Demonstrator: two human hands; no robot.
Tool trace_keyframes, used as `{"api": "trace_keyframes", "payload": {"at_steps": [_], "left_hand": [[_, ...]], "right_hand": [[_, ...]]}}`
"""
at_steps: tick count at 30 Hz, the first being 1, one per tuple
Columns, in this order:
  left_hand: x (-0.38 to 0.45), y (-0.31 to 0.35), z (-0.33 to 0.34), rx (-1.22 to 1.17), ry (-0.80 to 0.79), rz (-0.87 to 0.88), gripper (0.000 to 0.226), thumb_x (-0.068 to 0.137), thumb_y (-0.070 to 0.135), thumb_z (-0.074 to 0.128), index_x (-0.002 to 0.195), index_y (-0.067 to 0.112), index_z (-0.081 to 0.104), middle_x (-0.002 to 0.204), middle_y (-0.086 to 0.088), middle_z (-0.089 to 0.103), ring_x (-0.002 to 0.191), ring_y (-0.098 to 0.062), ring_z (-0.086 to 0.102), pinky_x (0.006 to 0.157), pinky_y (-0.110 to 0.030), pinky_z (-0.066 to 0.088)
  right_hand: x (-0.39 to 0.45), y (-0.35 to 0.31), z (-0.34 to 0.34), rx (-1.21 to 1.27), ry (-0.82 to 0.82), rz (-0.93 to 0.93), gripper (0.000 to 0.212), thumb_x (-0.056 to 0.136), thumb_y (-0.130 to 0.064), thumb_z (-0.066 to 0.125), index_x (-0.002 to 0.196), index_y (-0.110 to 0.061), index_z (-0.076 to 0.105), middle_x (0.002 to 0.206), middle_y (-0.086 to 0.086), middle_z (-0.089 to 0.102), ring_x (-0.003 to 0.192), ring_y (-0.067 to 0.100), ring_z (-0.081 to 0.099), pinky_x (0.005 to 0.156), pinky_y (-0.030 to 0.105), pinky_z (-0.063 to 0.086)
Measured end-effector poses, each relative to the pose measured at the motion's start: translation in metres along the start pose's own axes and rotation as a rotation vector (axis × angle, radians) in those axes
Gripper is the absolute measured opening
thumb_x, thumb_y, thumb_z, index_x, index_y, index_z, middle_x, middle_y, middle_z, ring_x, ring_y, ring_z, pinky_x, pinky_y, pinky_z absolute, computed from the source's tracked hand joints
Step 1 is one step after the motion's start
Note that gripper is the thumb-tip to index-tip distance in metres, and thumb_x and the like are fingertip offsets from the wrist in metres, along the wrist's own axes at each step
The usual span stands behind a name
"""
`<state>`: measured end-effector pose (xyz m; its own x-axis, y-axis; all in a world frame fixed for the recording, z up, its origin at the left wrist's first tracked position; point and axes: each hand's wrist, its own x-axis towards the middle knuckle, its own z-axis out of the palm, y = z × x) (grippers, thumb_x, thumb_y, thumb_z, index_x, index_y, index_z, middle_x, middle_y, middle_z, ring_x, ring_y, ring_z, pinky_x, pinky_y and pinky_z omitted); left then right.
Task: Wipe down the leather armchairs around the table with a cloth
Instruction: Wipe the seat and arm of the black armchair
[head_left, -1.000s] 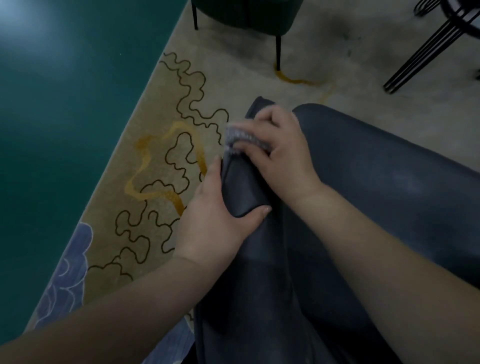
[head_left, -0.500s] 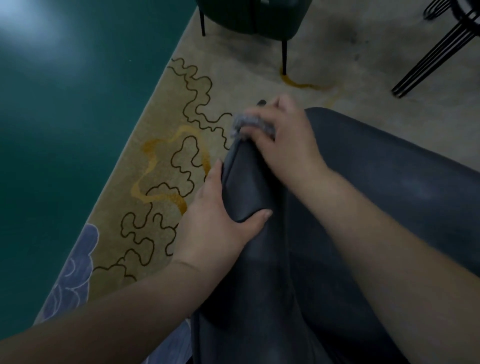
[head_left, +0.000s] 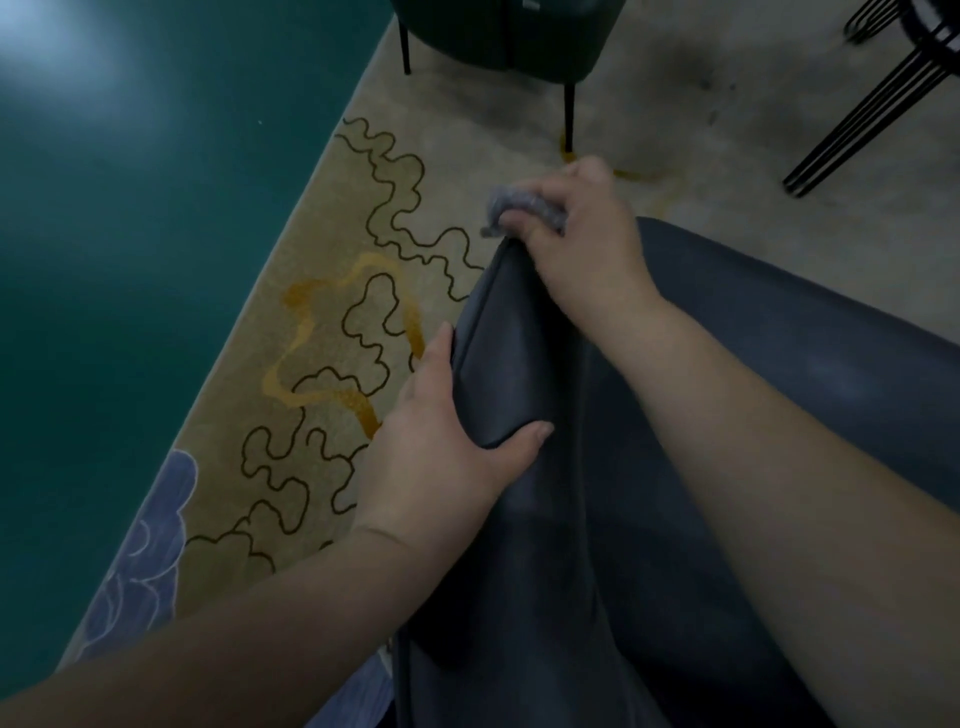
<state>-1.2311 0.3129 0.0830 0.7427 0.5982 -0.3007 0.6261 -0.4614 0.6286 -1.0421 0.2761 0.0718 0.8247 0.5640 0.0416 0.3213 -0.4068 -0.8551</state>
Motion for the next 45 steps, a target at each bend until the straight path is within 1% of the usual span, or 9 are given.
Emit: {"api": "trace_keyframes", "payload": {"at_steps": [3, 8, 11, 16, 22, 30, 39, 42, 45], "left_hand": [[-0.001, 0.000, -0.001, -0.004, -0.001, 0.005, 0.113, 0.059, 0.069, 0.071, 0.151, 0.039, 0.011, 0.149, 0.011, 0.039, 0.130, -0.007, 0.041, 0.096, -0.020, 0.033], [-0.001, 0.001, -0.002, 0.001, -0.011, 0.043, 0.110, 0.063, 0.068, 0.068, 0.151, 0.039, 0.010, 0.151, 0.011, 0.035, 0.133, -0.006, 0.037, 0.096, -0.020, 0.031], [-0.003, 0.001, -0.002, 0.012, -0.001, 0.093, 0.099, 0.070, 0.067, 0.061, 0.151, 0.040, 0.010, 0.153, 0.011, 0.031, 0.134, -0.006, 0.033, 0.097, -0.019, 0.028], [-0.004, -0.001, -0.003, 0.042, 0.012, 0.124, 0.089, 0.078, 0.063, 0.055, 0.152, 0.039, 0.011, 0.154, 0.010, 0.029, 0.136, -0.009, 0.031, 0.101, -0.023, 0.027], [-0.002, -0.003, -0.003, 0.053, 0.018, 0.140, 0.080, 0.086, 0.046, 0.058, 0.153, 0.033, 0.015, 0.154, 0.009, 0.031, 0.138, -0.011, 0.032, 0.103, -0.024, 0.027], [-0.002, -0.003, -0.005, 0.014, 0.022, 0.158, 0.074, 0.091, 0.038, 0.058, 0.153, 0.031, 0.017, 0.154, 0.009, 0.033, 0.138, -0.009, 0.033, 0.106, -0.022, 0.027], [-0.003, 0.001, -0.005, 0.024, -0.004, 0.137, 0.071, 0.095, 0.038, 0.052, 0.154, 0.027, 0.015, 0.153, -0.004, 0.032, 0.137, -0.023, 0.034, 0.098, -0.025, 0.025], [-0.005, 0.005, -0.009, 0.039, -0.068, 0.127, 0.073, 0.096, 0.042, 0.049, 0.154, 0.026, 0.007, 0.158, -0.002, 0.021, 0.138, -0.022, 0.030, 0.097, -0.027, 0.025], [-0.016, 0.007, -0.016, 0.191, -0.152, 0.170, 0.079, 0.097, 0.045, 0.045, 0.155, 0.020, -0.003, 0.162, -0.004, 0.001, 0.145, -0.024, 0.016, 0.112, -0.036, 0.022]], "right_hand": [[-0.012, 0.005, 0.005, 0.051, 0.128, 0.049, 0.020, 0.087, -0.025, 0.064, 0.107, -0.025, 0.070, 0.094, -0.007, 0.040, 0.088, 0.003, 0.048, 0.081, 0.000, 0.032], [-0.064, 0.013, 0.011, 0.081, 0.170, -0.127, 0.028, 0.084, -0.025, 0.063, 0.112, -0.023, 0.068, 0.097, -0.005, 0.040, 0.092, -0.001, 0.045, 0.089, 0.009, 0.035], [-0.034, 0.021, 0.006, 0.085, 0.191, -0.034, 0.027, 0.086, -0.023, 0.064, 0.112, -0.021, 0.068, 0.098, -0.001, 0.044, 0.090, 0.004, 0.048, 0.086, 0.008, 0.035], [-0.019, 0.028, 0.003, 0.196, 0.272, 0.200, 0.029, 0.091, -0.025, 0.060, 0.119, -0.020, 0.063, 0.101, -0.005, 0.045, 0.086, -0.011, 0.046, 0.082, -0.007, 0.028], [-0.118, 0.023, 0.015, 0.284, 0.245, 0.105, 0.037, 0.087, -0.023, 0.062, 0.118, -0.042, 0.056, 0.097, -0.010, 0.042, 0.092, -0.004, 0.050, 0.091, 0.003, 0.034], [-0.083, 0.023, 0.010, 0.252, 0.271, 0.205, 0.035, 0.088, -0.020, 0.062, 0.122, -0.029, 0.062, 0.093, -0.011, 0.037, 0.087, -0.007, 0.046, 0.090, 0.003, 0.033], [-0.231, 0.000, -0.012, 0.284, -0.027, 0.205, 0.046, 0.081, -0.003, 0.069, 0.118, -0.029, 0.059, 0.093, 0.002, 0.045, 0.087, 0.002, 0.047, 0.086, 0.005, 0.034], [-0.245, 0.000, -0.037, 0.274, -0.110, 0.340, 0.040, 0.082, -0.004, 0.068, 0.111, -0.031, 0.062, 0.093, 0.005, 0.049, 0.087, 0.008, 0.050, 0.085, 0.005, 0.035], [-0.250, 0.000, -0.052, 0.273, -0.050, 0.453, 0.033, 0.087, -0.012, 0.066, 0.111, -0.033, 0.063, 0.097, 0.003, 0.053, 0.086, 0.002, 0.054, 0.083, 0.001, 0.034]]}}
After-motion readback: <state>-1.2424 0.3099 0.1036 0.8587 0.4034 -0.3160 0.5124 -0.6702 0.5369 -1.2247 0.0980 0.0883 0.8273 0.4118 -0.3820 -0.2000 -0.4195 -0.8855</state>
